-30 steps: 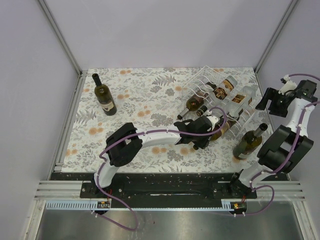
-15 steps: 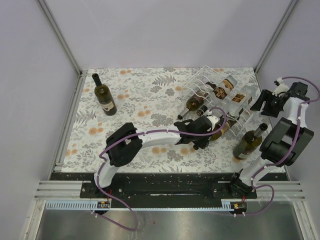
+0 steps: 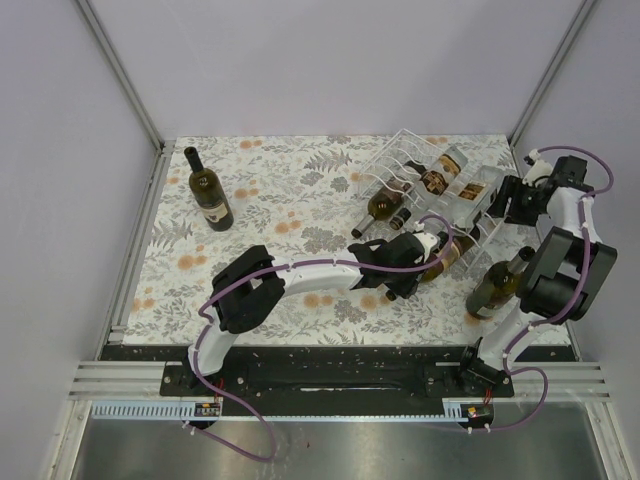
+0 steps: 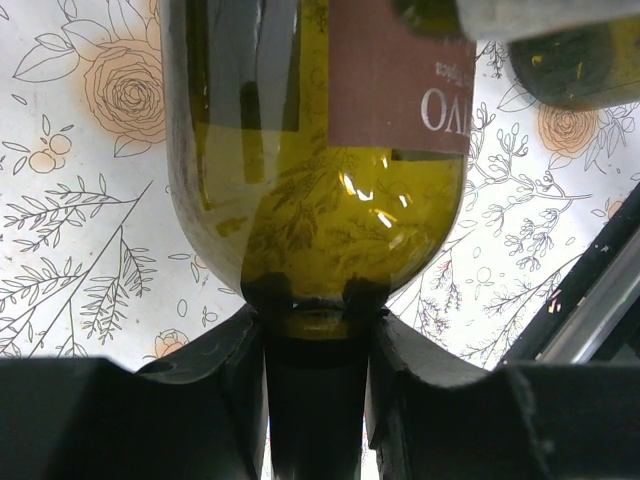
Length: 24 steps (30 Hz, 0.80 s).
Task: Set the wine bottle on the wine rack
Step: Move the wine rack to the center of the board.
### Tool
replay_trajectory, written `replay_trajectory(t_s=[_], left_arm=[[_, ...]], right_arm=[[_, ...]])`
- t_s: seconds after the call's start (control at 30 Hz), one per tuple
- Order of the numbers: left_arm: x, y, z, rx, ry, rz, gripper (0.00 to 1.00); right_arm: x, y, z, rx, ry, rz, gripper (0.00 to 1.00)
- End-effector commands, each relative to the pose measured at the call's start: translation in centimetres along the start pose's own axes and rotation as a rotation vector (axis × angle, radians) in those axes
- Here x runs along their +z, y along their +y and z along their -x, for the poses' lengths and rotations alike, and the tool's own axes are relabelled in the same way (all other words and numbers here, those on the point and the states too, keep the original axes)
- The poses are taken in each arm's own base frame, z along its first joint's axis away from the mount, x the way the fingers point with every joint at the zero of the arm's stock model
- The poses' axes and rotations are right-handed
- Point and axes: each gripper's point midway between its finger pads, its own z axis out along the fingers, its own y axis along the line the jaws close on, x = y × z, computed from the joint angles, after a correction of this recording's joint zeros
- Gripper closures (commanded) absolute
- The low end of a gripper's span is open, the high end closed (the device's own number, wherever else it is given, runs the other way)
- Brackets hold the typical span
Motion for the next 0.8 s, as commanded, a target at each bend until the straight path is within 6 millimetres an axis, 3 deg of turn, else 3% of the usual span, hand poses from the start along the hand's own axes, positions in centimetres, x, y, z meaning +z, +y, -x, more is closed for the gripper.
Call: replay_trajectory(t_s=[0.0,0.37,0.77], left_arm=[[-2.0,-2.4,4.7,-0.001,-0.128,-0.062,1.0],[-2.4,2.1,4.9,-0.07,-0.154,0.057,1.0],[-3.0,4.0,4.5,-0.079,-0.173,0.097,1.0]], right_arm=[[1.3,3.1,-0.4,-0.019,0.02,0.071,0.32],[1.7,6.7,-0.8,-0.078,0.032,0.111,0.31],[2.0,9.1,-0.6,-0.139,0.027,0.101,0.3]])
